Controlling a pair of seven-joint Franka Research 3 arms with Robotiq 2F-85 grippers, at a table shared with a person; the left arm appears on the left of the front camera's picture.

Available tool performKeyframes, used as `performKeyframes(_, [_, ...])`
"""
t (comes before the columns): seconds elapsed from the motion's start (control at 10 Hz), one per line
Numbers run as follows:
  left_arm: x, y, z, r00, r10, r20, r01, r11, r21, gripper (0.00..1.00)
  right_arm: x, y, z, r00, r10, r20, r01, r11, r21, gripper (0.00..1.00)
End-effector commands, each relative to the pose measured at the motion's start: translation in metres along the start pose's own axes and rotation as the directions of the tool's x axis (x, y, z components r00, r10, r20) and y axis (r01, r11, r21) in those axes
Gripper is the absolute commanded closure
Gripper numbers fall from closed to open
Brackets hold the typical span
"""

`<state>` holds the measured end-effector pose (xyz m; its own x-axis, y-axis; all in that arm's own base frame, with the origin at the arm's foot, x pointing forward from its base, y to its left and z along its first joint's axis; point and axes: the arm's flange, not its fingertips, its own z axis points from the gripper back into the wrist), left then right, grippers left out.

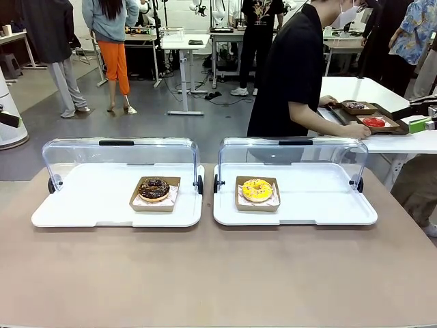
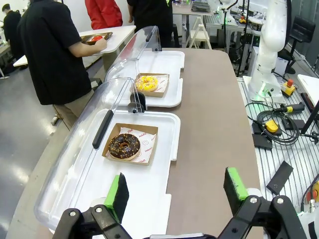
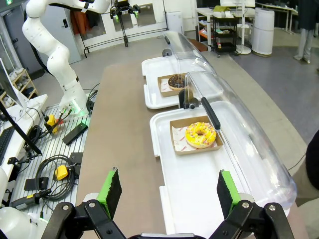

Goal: Provide the desired donut to the person.
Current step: Place the picked Paper togo box onto the Handle tray extended by the person.

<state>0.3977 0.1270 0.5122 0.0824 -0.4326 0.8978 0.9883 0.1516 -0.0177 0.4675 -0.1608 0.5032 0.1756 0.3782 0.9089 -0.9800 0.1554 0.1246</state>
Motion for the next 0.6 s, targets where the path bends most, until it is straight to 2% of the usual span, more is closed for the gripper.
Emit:
performKeyframes(0.0, [0.0014,0.0002,0.0001,1.0,-0.003,0.007,0.003,1.0,-0.004,0.0,0.0012,0.0008,-0.0002,1.0,0.003,0.002,-0.003,1.0,0.0,0.0])
performKeyframes(0.5, [0.0014,0.0002,0.0001,1.0,-0.003,0.007,0.003,1.0,-0.004,0.0,0.0012,0.0008,-0.0002,1.0,0.003,0.002,-0.003,1.0,0.0,0.0])
